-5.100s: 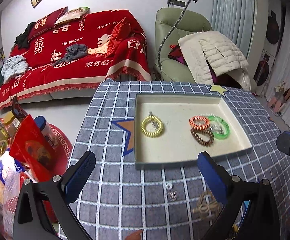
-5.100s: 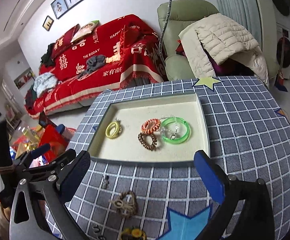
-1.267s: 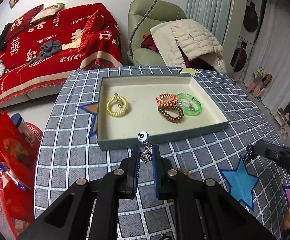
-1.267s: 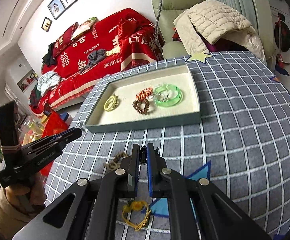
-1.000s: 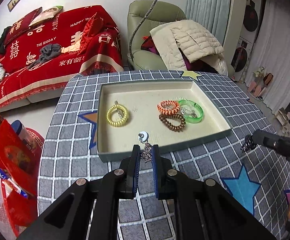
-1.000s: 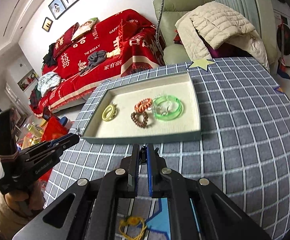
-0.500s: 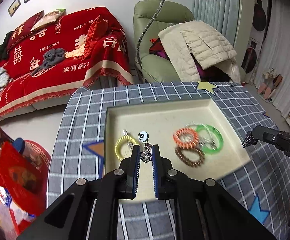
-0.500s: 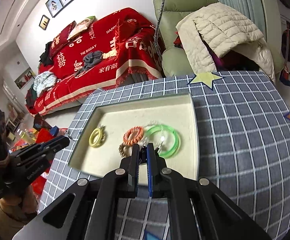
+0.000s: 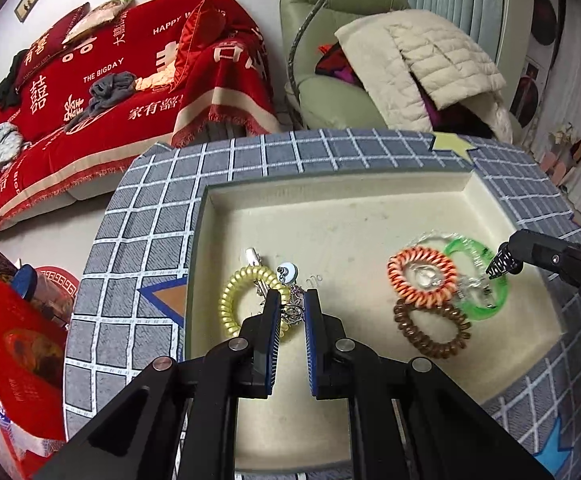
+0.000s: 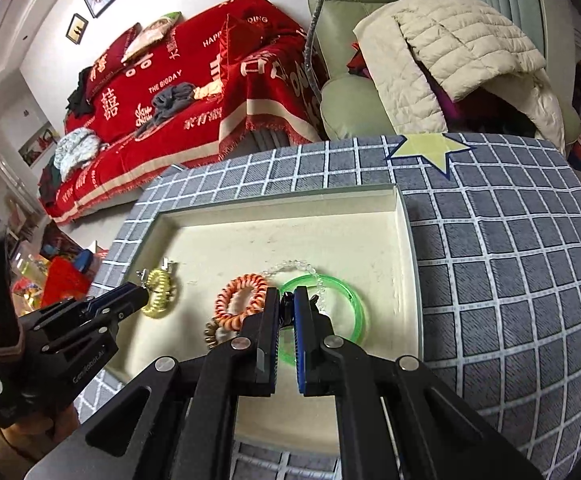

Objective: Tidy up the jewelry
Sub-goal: 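Carry the silver charm and black hair clip into the tray with both tools, then open both tools to release the charm and clip in the tray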

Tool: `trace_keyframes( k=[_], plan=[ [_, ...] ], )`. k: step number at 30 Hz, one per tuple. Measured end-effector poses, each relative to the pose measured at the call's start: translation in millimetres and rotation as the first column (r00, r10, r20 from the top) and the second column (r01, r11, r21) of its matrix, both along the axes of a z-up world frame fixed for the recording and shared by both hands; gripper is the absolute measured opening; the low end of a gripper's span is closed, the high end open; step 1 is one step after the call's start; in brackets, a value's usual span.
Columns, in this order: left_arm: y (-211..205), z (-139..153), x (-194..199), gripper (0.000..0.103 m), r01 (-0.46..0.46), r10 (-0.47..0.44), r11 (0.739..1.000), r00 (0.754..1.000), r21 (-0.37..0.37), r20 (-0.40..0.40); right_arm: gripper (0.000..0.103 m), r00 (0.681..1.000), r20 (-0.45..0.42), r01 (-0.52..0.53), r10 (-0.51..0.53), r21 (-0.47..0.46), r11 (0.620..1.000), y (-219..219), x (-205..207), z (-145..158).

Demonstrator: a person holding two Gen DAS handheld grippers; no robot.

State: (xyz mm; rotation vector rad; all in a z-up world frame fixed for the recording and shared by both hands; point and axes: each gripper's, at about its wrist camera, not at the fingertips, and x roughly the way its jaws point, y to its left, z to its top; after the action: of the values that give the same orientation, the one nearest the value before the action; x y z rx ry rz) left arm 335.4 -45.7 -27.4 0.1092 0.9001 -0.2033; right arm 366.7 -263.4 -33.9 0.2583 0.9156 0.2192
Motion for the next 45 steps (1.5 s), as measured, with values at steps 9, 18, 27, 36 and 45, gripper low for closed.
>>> trace_keyframes(
  k=[9, 18, 27, 36, 45],
  plan=[
    [-5.9, -17.5, 0.6, 0.033, 0.009, -0.009, 0.999, 1.0, 0.038, -0.001, 0.007, 1.0, -0.021, 0.006, -0.007, -0.02, 1.0, 1.8, 6.1, -19.2],
    [-12.5, -18.8, -2.6, 0.033, 0.012, -0.014, 0.997, 1.0, 0.073, 0.019, 0.011, 0.999, -0.031, 0.018, -0.019, -0.014, 1.0, -2.4, 7.4, -21.5],
    [-13.0, -19.7, -2.8, 0.033, 0.002, -0.004, 0.997, 1.0, 0.081, 0.019, 0.012, 0.999, -0.047, 0.023, -0.023, -0.011, 1.0, -3.3, 4.6, -23.8],
    [-10.5, -17.6, -6.2, 0.033, -0.022, 0.019, 0.996, 0.999, 0.091, 0.033, 0.056, 0.999, -0.018, 0.029, -0.028, 0.017, 0.999, -6.2, -5.4, -14.2],
    [-8.5, -9.9, -8.2, 0.033, -0.035, 0.032, 0.997, 0.998, 0.074, 0.046, 0.06, 0.999, 0.004, 0.033, -0.033, 0.015, 0.999, -3.3, -14.5, -1.2]
  ],
)
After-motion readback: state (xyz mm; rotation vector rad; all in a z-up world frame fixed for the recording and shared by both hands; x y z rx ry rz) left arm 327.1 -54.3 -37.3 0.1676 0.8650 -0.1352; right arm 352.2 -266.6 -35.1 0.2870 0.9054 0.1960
